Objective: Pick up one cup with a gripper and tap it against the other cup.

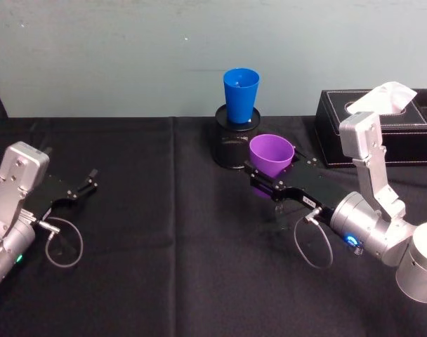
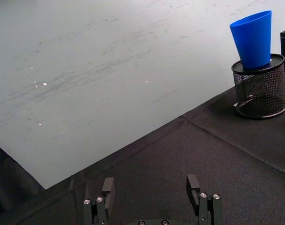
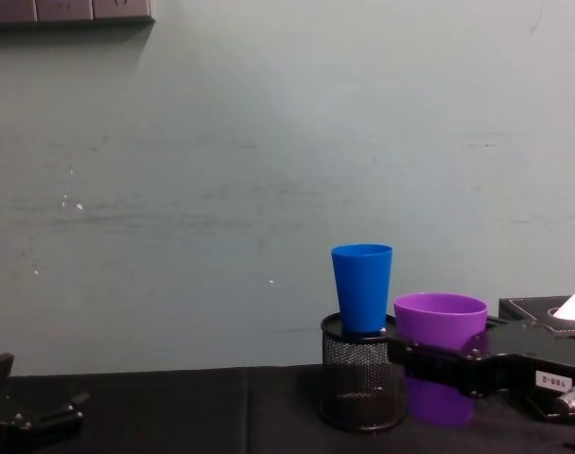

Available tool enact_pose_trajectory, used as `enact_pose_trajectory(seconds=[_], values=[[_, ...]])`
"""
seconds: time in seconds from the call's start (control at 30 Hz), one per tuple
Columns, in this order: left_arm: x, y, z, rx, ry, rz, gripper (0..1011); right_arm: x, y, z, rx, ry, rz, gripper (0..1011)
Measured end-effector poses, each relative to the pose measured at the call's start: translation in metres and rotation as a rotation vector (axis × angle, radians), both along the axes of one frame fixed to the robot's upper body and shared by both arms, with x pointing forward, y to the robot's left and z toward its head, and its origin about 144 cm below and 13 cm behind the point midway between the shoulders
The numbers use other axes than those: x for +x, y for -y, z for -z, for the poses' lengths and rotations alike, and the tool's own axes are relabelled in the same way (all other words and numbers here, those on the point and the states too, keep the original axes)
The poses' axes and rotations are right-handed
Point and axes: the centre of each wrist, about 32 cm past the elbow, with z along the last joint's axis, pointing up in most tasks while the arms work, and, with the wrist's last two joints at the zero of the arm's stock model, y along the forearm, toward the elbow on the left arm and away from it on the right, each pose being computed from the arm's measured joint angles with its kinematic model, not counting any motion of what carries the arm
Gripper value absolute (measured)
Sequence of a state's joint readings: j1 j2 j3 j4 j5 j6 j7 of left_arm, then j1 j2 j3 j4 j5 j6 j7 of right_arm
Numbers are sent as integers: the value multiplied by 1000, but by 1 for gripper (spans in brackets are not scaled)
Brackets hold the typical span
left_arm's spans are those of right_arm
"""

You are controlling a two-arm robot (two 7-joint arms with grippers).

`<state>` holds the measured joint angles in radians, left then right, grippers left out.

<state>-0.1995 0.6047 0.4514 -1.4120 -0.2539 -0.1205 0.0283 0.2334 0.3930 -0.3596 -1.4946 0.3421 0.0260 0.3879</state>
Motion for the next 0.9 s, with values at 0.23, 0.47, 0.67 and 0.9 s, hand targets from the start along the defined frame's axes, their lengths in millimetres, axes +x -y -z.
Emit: enact_pose_trajectory(seconds=[0.23, 0.47, 0.67, 0.9], values=[[0, 0, 0, 0, 0, 0, 1000, 0, 0, 0, 0, 0, 0, 736], [0, 0, 0, 0, 0, 0, 1000, 0, 0, 0, 0, 0, 0, 736], [0, 0, 0, 0, 0, 0, 1000, 0, 0, 0, 0, 0, 0, 736], [0, 0, 0, 0, 0, 0, 1000, 0, 0, 0, 0, 0, 0, 736]])
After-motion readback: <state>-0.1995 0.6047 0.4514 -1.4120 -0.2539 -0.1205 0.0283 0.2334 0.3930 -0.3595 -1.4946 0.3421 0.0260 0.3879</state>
